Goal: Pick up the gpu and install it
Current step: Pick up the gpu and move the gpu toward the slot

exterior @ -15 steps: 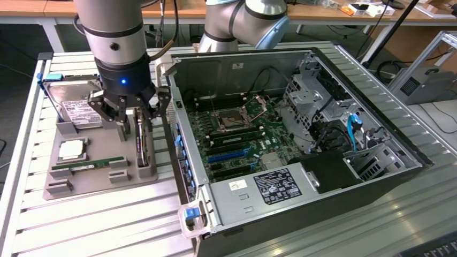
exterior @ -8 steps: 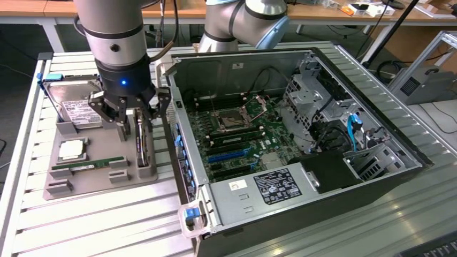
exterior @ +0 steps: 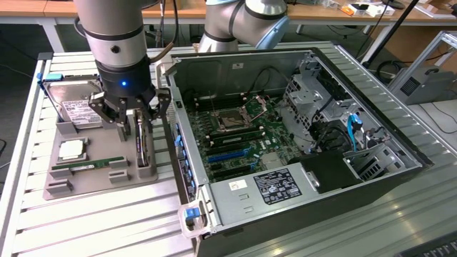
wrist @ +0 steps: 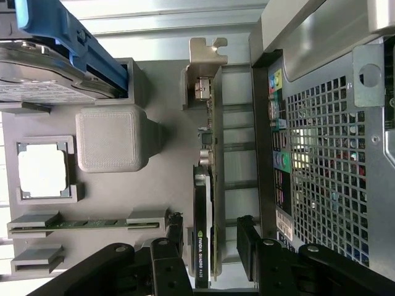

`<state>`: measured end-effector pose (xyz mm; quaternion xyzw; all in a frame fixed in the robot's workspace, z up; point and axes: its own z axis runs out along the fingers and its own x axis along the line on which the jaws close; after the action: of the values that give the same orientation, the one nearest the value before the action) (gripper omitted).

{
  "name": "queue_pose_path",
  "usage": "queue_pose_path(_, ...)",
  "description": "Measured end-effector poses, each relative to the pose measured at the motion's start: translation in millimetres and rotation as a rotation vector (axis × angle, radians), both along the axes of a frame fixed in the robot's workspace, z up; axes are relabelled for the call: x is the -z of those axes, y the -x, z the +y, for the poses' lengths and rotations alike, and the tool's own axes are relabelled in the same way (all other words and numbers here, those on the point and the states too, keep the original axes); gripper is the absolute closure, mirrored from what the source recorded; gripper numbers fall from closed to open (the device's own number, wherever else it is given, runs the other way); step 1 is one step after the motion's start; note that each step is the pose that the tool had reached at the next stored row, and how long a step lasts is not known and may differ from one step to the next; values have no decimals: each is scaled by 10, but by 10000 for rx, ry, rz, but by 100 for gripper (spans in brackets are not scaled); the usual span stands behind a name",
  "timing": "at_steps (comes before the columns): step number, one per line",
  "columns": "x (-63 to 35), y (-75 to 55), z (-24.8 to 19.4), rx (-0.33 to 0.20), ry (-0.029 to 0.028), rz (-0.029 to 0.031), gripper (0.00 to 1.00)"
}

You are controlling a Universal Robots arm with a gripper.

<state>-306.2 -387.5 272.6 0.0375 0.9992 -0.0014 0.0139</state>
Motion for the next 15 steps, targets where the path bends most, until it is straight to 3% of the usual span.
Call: queue_pose_path(15,40,0,0,0,0,0,52)
